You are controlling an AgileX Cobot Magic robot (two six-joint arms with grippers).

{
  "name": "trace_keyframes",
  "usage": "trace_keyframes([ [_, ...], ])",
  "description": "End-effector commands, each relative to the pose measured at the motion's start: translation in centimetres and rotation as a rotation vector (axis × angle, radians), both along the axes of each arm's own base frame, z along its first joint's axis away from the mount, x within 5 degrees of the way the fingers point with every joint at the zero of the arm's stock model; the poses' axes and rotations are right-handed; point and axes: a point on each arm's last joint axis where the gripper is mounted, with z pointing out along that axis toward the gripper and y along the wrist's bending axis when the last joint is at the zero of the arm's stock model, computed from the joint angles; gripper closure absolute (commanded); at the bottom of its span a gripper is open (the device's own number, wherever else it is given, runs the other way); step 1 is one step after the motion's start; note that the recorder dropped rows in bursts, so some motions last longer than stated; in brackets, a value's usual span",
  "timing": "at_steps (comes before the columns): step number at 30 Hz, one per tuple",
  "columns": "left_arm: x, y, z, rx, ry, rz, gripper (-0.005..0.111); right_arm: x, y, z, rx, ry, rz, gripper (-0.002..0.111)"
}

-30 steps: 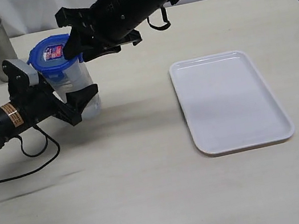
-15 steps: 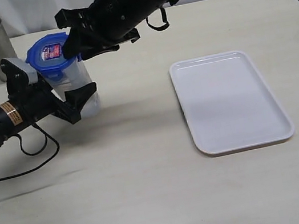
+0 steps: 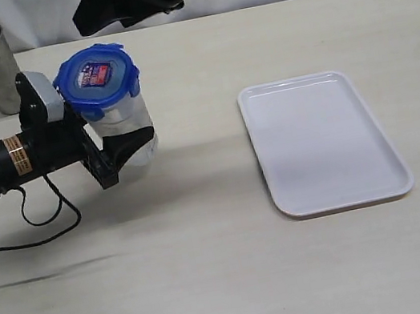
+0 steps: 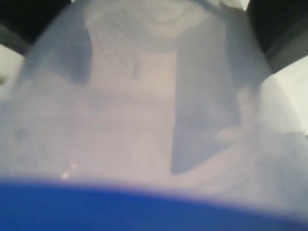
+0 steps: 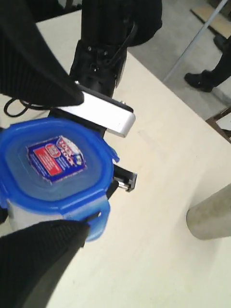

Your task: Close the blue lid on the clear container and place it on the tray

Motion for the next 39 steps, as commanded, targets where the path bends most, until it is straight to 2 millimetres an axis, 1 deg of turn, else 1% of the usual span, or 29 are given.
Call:
trace_keyframes([
  [1,-0.4,-0.3,0.5,0.051,-0.156,-0.075,0.107,-0.8,-1.4,1.8,-0.111,-0.131,0.062,0.045],
  [3,-0.5,-0.3,0.5,0.063,-0.176,-0.087,0.107,-1.3,-1.8,2.1,-0.173,-0.159,0.098,0.047],
  [5,-0.5,-0.3,0.5,0.066,-0.176,-0.098,0.107,-1.7,-2.3,2.0,-0.26,-0.165,0.123,0.052],
  [6,-0.7,-0.4,0.4,0.069,-0.177,-0.112,0.107,-2.0,-2.4,1.7,-0.31,-0.141,0.122,0.054],
  [7,-0.7,-0.4,0.4,0.072,-0.178,-0.123,0.107,-2.0,-2.6,1.5,-0.36,-0.127,0.098,0.055],
  [9,-1.1,-0.5,0.3,0.084,-0.181,-0.169,0.107,-1.7,-3.3,1.1,-0.457,-0.07,-0.049,0.055],
  [10,-1.2,-0.6,0.3,0.088,-0.184,-0.183,0.107,-1.6,-3.6,0.8,-0.501,-0.053,-0.096,0.055],
  [12,-1.4,-0.6,0.2,0.095,-0.186,-0.21,0.107,-1.6,-4.2,0.2,-0.583,-0.039,-0.085,0.055],
  [13,-1.5,-0.7,0.1,0.099,-0.187,-0.225,0.107,-1.7,-4.2,0.1,-0.593,-0.033,-0.058,0.055],
  [15,-1.8,-0.8,0.1,0.106,-0.189,-0.257,0.107,-2.0,-3.7,0.1,-0.569,-0.052,0.036,0.055],
  [17,-2.0,-0.8,0.0,0.111,-0.19,-0.276,0.107,-2.6,-2.9,0.6,-0.471,-0.064,0.115,0.055],
  [18,-2.0,-0.8,0.0,0.113,-0.19,-0.283,0.107,-3.0,-2.2,1.1,-0.384,-0.07,0.163,0.055],
  [20,-2.1,-0.8,0.0,0.114,-0.19,-0.288,0.107,-3.4,-1.2,1.6,-0.287,-0.065,0.198,0.055],
  [21,-2.1,-0.8,0.0,0.114,-0.191,-0.29,0.107,-3.6,-0.7,1.4,-0.28,-0.061,0.209,0.055],
  [26,-2.1,-0.8,0.0,0.114,-0.189,-0.289,0.107,-4.4,1.5,-0.7,-0.41,-0.088,0.27,0.055],
  [28,-2.1,-0.8,0.0,0.114,-0.189,-0.289,0.107,-4.3,2.1,-1.4,-0.434,-0.097,0.275,0.055],
  [34,-2.1,-0.8,0.0,0.112,-0.184,-0.288,0.107,-3.2,2.4,-2.6,-0.454,-0.135,0.225,0.055],
  [39,-2.0,-0.8,0.0,0.108,-0.184,-0.273,0.107,-3.7,2.4,-3.7,-0.489,-0.044,0.28,0.055],
])
